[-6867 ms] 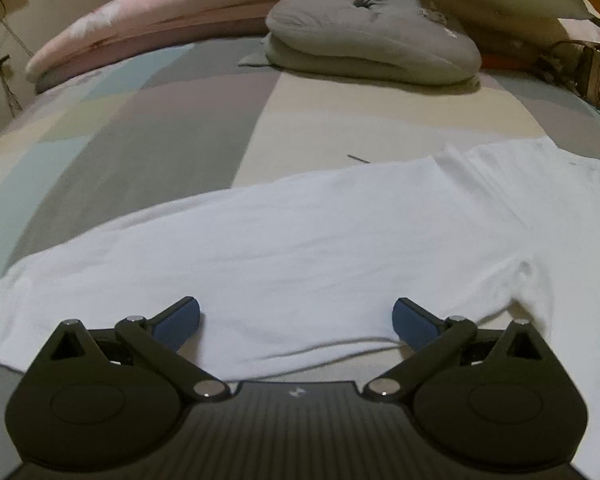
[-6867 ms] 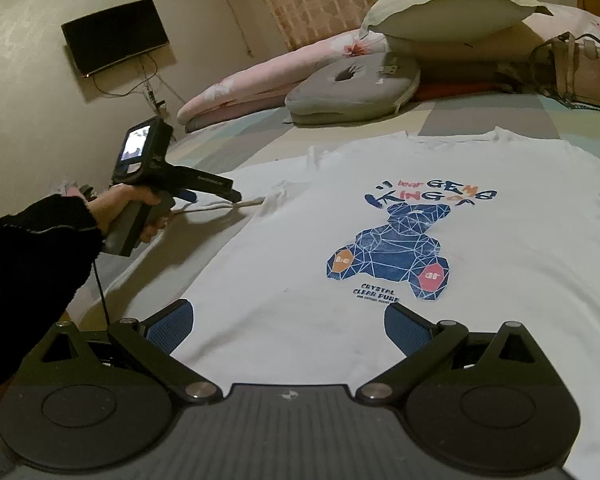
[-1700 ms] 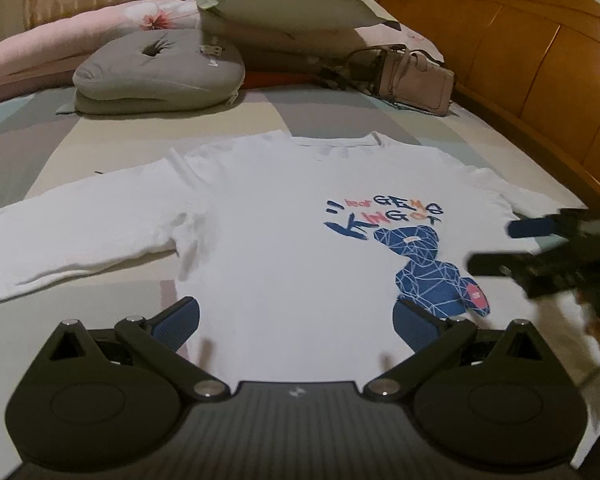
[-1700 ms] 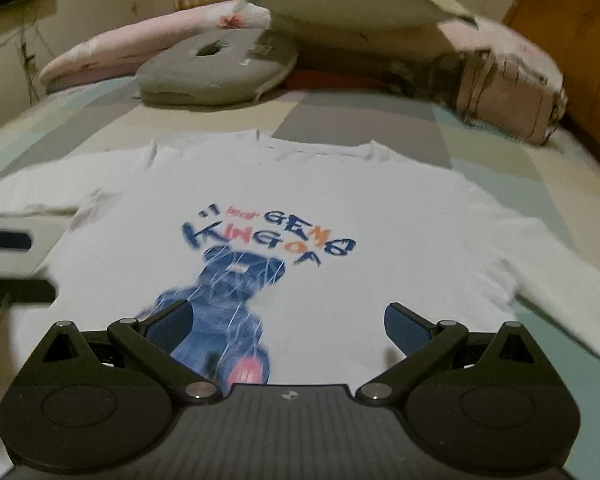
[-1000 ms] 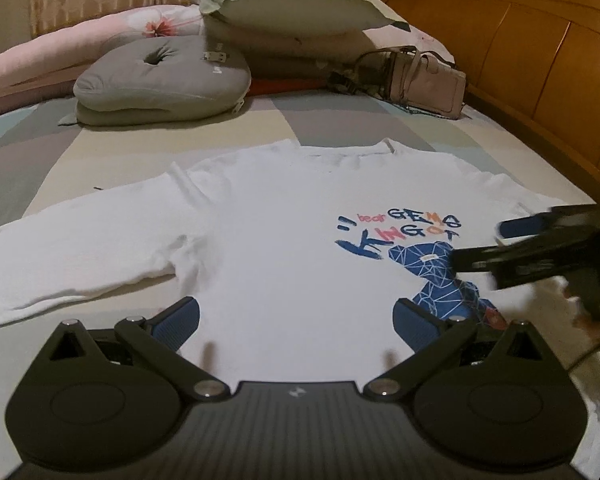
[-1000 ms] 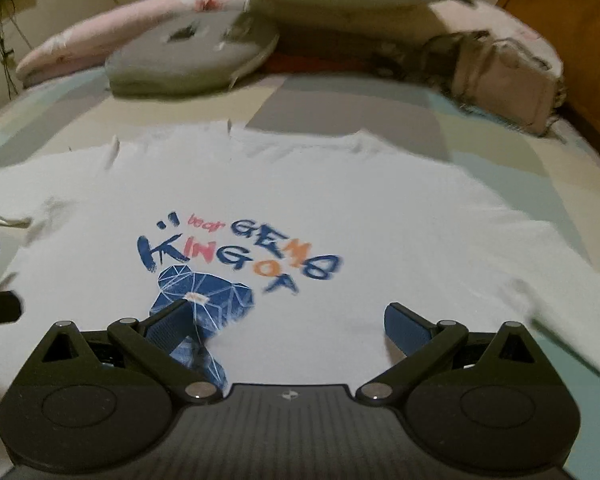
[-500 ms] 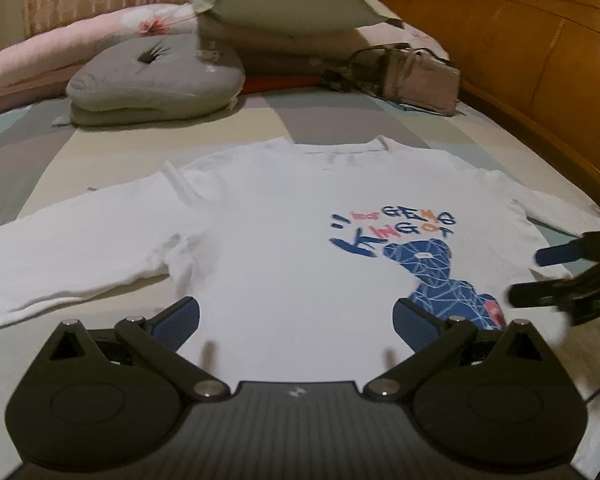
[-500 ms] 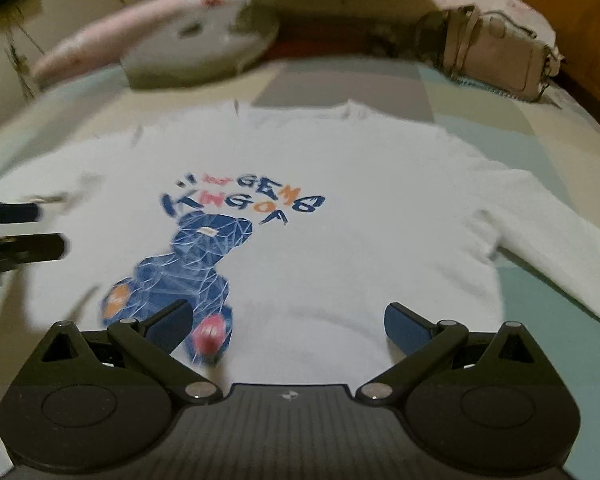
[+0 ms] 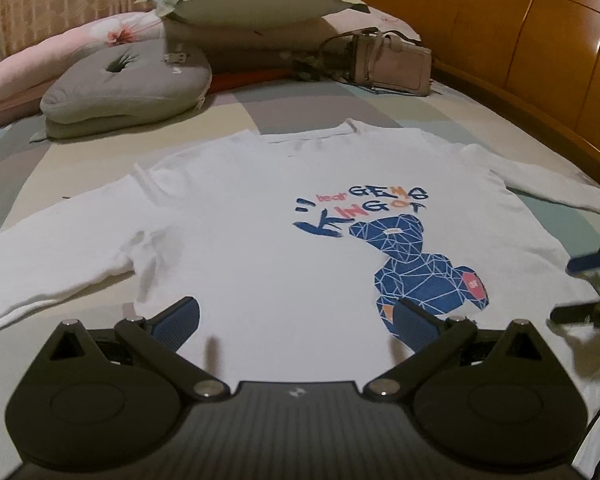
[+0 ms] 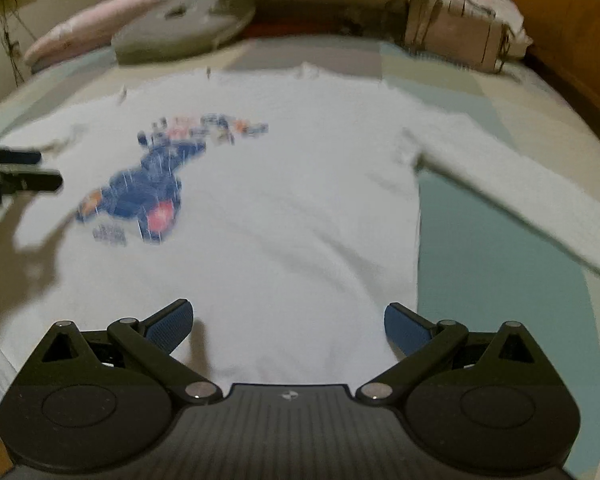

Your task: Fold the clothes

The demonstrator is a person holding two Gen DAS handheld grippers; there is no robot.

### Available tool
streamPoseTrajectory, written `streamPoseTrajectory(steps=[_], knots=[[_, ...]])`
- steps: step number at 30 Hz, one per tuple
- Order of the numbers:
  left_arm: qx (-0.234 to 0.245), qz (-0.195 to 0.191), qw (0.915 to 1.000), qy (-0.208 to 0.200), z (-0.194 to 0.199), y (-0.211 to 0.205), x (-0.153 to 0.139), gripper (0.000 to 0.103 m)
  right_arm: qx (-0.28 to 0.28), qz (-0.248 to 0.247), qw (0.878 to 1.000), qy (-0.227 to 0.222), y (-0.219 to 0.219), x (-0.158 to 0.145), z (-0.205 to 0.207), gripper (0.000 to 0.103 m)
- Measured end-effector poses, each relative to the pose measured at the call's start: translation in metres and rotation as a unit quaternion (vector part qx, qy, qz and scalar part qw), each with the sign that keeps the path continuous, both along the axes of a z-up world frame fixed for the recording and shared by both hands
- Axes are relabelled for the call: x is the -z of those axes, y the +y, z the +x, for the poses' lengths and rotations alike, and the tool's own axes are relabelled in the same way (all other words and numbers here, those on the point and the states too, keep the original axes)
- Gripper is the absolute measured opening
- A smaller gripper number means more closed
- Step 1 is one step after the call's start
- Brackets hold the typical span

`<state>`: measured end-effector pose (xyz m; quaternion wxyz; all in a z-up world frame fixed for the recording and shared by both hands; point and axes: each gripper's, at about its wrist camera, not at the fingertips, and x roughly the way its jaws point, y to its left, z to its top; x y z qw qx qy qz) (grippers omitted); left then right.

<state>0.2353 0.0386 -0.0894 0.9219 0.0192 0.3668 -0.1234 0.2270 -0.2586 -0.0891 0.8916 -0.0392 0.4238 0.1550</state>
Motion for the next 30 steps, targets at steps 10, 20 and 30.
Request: streamPoseTrajectory(steps=[10, 20, 30], knots=[[-0.004, 0.008, 0.9999, 0.006, 0.006, -0.002, 0.005, 0.102, -0.015, 0.018, 1.000, -0.008, 0.022, 0.016, 0.066, 0.103], [0.003, -0.003, 1.0000, -0.001, -0.001, -0.002, 0.000, 0.102, 0.017, -0.008, 1.000, -0.020, 0.016, -0.017, 0.026, 0.103], [0.025, 0.003, 0.9996, -0.013, -0.017, -0.014, -0.003, 0.102, -0.008, -0.025, 1.000, -0.003, 0.046, 0.008, -0.087, 0.103]])
